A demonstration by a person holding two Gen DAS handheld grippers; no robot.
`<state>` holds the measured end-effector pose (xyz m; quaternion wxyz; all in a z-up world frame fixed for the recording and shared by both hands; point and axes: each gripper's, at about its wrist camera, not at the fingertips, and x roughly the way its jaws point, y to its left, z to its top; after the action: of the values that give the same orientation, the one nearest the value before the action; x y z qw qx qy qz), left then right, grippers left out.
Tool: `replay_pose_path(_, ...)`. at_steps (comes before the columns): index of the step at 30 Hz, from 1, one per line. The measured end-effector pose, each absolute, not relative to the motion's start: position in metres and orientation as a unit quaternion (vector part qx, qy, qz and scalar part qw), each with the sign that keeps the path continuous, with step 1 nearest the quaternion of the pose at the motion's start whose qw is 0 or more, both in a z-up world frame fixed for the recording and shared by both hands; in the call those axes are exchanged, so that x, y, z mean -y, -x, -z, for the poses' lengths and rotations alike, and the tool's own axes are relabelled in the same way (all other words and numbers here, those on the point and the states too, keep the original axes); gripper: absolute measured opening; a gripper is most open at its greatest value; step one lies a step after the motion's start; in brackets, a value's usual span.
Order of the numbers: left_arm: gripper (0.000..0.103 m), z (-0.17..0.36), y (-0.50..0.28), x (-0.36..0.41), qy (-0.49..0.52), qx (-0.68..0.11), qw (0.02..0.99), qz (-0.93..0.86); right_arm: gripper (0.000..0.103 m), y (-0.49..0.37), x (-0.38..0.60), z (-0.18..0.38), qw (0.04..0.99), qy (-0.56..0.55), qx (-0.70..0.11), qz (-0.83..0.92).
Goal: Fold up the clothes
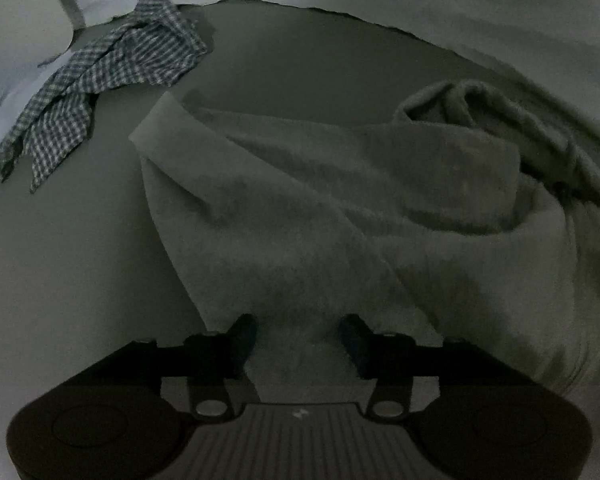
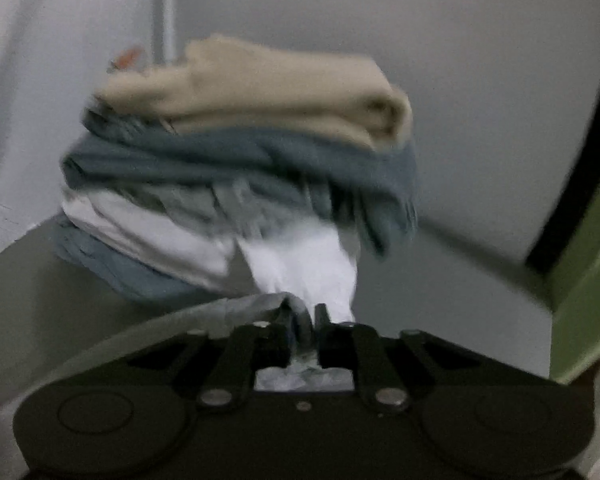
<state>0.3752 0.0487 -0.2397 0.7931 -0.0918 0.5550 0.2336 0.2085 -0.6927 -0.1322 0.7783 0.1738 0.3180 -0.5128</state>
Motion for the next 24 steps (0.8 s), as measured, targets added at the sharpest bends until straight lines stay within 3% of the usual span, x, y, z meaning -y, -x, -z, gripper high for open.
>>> replay_pose_path(2,0.059,0.24,-0.373,-0.045,0.08,-0.557,0.794,-0.229,0.025,-0.204,0.685,0.141,0.773,-0.188,-0.332,0.506)
replay_pose_path(3,0.059,0.24,-0.371,-0.045,0.08,-0.557,0.795,-0.228,0.039,-0.202,0.678,0.144,0.773,-0.192,-0.335,0.504)
replay_pose_path(4,0.06,0.24,-0.368,-0.045,0.079,-0.557,0.795,-0.226,0.046,-0.2,0.671,0.148,0.773,-0.195,-0.337,0.501)
replay_pose_path(6,0.063,0.24,-0.362,-0.044,0.079,-0.559,0.795,-0.221,0.051,-0.198,0.655,0.154,0.778,-0.199,-0.344,0.486)
replay_pose_path(9,0.07,0.239,-0.352,-0.045,0.093,-0.56,0.794,-0.218,0.075,-0.2,0.623,0.167,0.8,-0.191,-0.357,0.444)
replay_pose_path(15,0.073,0.246,-0.331,-0.054,0.19,-0.531,0.795,-0.225,0.078,-0.231,0.571,0.179,0.821,-0.183,-0.406,0.359)
replay_pose_path(16,0.07,0.246,-0.331,-0.052,0.186,-0.526,0.799,-0.222,0.078,-0.234,0.563,0.179,0.824,-0.186,-0.41,0.344)
replay_pose_path(19,0.031,0.245,-0.332,-0.045,0.171,-0.511,0.816,-0.211,0.078,-0.245,0.538,0.174,0.839,-0.166,-0.416,0.31)
replay_pose_path(21,0.02,0.242,-0.331,-0.046,0.188,-0.497,0.821,-0.21,0.078,-0.248,0.522,0.168,0.848,-0.143,-0.417,0.295)
replay_pose_path(24,0.016,0.224,-0.32,-0.064,0.224,-0.462,0.83,-0.218,0.079,-0.247,0.504,0.161,0.856,-0.121,-0.415,0.284)
